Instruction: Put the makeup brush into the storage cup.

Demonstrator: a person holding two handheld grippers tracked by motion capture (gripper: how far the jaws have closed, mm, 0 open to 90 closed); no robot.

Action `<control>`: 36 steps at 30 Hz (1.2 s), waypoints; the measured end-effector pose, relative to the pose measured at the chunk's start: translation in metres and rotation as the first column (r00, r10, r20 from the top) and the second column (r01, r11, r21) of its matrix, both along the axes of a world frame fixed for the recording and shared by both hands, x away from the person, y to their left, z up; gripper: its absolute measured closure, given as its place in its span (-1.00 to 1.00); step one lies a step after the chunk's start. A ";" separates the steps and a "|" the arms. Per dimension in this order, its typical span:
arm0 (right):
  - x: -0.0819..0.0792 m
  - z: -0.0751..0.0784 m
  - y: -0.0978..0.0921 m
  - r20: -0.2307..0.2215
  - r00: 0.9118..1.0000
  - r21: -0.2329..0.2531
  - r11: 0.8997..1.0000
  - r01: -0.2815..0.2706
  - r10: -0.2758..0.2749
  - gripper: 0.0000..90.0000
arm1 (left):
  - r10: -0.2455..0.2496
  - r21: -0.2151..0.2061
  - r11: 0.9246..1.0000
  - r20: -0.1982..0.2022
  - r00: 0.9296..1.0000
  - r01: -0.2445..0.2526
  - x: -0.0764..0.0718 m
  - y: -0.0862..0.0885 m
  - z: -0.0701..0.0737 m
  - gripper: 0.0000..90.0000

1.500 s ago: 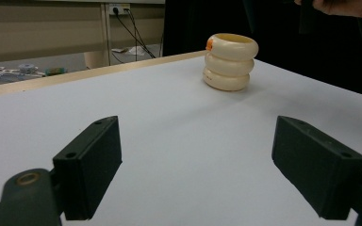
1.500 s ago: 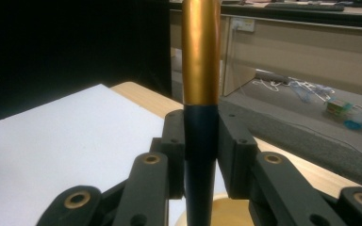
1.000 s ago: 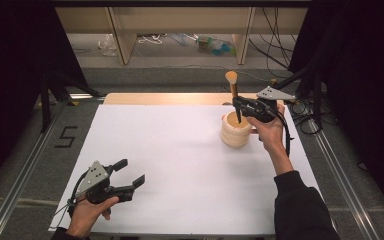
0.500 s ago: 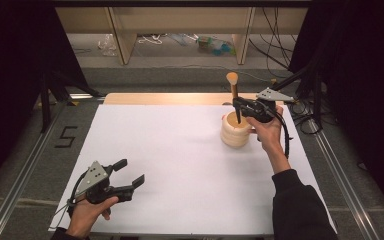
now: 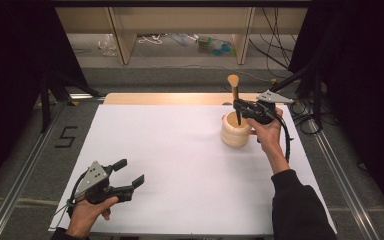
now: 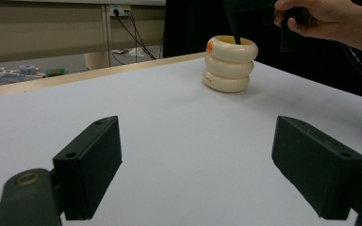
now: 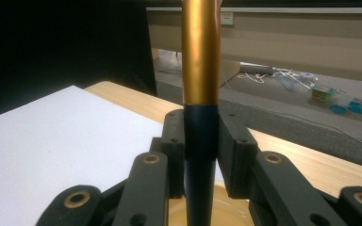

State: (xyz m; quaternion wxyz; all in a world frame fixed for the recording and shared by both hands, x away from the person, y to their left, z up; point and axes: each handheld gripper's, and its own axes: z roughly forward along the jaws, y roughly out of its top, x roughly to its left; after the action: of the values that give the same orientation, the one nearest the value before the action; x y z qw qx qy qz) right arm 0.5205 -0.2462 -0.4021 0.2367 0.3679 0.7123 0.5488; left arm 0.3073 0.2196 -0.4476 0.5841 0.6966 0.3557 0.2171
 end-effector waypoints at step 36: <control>0.001 -0.015 -0.002 -0.040 0.999 0.021 1.000 0.006 -0.005 0.66 | 0.001 0.000 1.000 0.000 1.000 -0.001 0.000 0.000 0.000 -0.63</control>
State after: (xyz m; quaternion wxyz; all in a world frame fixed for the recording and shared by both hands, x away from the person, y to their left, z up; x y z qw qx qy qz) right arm 0.5218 -0.2482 -0.4172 0.2203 0.3832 0.7100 0.5482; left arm 0.3070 0.2194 -0.4478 0.5840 0.6963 0.3562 0.2174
